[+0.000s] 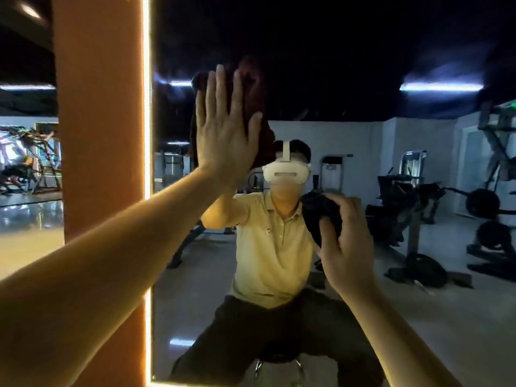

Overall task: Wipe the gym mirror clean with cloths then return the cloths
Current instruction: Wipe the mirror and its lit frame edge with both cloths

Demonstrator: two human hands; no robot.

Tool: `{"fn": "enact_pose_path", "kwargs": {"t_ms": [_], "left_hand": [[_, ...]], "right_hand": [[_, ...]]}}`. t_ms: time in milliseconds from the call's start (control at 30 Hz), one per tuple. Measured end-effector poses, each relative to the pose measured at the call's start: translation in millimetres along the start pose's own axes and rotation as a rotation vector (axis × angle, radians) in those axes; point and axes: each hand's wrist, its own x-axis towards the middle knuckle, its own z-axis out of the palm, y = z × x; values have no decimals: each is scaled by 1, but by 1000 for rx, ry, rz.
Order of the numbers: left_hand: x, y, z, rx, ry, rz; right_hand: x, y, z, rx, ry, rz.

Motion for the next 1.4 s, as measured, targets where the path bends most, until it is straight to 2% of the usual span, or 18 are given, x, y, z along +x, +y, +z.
{"fn": "enact_pose_path", "kwargs": {"t_ms": [67,167,233,300,467,500,600,667,733,800,900,933,1000,1067,1100,1133,1300,1400], "left_hand": [[-29,21,9,-15,-17,32],[-79,15,13,44,-218,626],[-61,-14,1,119,-313,866],[-20,-30,-6,188,-284,818],[39,42,3,83,-66,247],[33,55,9,78,-80,300],[6,40,10,152,-239,833],[16,4,-1,215,-282,967],[44,-26,-12,222,-236,768],[65,-38,-21,128,-126,405],[52,11,-8,27,2,-30],[41,30,-1,11,-7,-2],[20,46,13,44,-99,350],[31,16,6,134,-193,729],[45,-5,1,157,-193,782],[59,-25,-3,150,-168,715],[55,-43,-6,-46,58,-98],[8,-17,5,-70,87,-299]], "right_hand": [[17,-3,0,2,24,-27],[41,-3,-1,5,101,-36],[54,-4,0,21,114,-25],[61,-4,1,40,80,-11],[59,8,-6,124,30,-29],[57,8,-5,139,60,-25],[56,1,6,111,123,-49],[58,-10,16,94,98,-99],[64,-18,23,68,61,-139],[69,-19,23,48,22,-162],[75,-12,13,63,59,-125],[76,-10,11,74,100,-101],[83,-7,8,71,175,-63],[91,-5,10,43,211,-36],[94,-5,12,18,218,-33],[96,-5,14,-7,226,-37],[98,-2,8,-37,145,-72],[89,-3,0,14,106,-44]]}}
